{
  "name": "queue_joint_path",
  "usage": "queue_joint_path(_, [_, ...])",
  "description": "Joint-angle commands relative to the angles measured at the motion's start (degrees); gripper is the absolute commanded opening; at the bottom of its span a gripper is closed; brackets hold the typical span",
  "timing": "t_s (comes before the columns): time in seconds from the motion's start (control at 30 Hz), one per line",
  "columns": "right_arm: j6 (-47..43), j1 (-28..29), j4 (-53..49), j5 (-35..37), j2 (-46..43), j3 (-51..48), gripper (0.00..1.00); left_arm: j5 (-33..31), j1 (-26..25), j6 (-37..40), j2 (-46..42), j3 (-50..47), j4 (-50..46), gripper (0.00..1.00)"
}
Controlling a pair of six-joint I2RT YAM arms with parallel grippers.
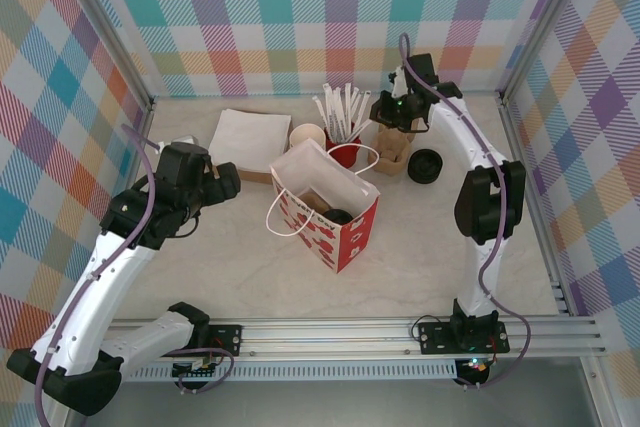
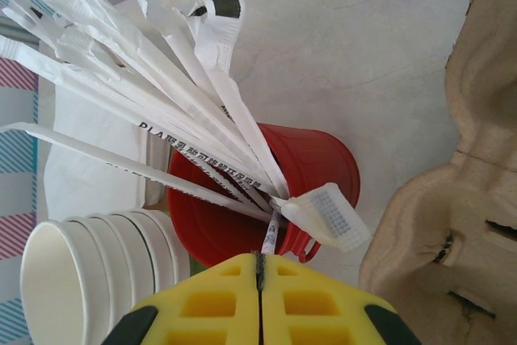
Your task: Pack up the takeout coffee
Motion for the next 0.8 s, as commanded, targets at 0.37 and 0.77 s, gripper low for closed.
queue_joint_path(0.37, [-8.7,0.4,-8.0,4.6,-9.3,6.9,0.06,-0.3,-0.2,0.3,-0.2,0.6,0.5,0.97])
queue_joint_path(0.77, [-11.2,0.4,-10.2,3.7,-12.4,8.6,0.06,0.4,-0.2,0.2,0.4,0.6,1.4,0.97])
